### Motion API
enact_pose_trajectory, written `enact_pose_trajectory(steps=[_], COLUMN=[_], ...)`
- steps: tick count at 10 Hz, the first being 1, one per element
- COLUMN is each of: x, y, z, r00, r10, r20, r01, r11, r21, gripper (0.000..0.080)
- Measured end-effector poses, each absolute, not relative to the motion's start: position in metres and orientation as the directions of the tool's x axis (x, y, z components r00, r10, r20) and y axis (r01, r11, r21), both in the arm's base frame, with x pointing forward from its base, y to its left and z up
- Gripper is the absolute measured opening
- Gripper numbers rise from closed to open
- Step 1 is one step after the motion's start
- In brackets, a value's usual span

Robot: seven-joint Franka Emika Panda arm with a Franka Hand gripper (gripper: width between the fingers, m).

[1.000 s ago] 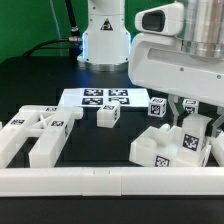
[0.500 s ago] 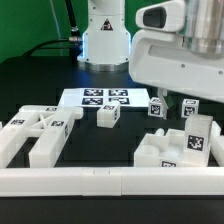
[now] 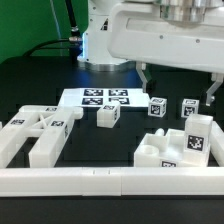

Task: Assemble chair

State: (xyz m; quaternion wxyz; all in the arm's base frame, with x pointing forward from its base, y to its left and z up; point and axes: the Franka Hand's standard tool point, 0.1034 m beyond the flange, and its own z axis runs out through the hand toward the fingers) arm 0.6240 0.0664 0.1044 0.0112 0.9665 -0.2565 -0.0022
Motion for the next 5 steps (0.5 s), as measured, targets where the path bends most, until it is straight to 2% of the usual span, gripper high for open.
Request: enact_pose_trajectory(steps=[4,5], x=[0.623,0.612], y=[0.065,0.058], z=[0.103,0.1], r00=[0.871,0.9], r10=[-0.492,-0.437], r20=[0.0,0.008], r01=[-0.492,-0.437], r11=[-0.871,-0.9], r21=[0.024,0.015], gripper=[0.0649,0.0649])
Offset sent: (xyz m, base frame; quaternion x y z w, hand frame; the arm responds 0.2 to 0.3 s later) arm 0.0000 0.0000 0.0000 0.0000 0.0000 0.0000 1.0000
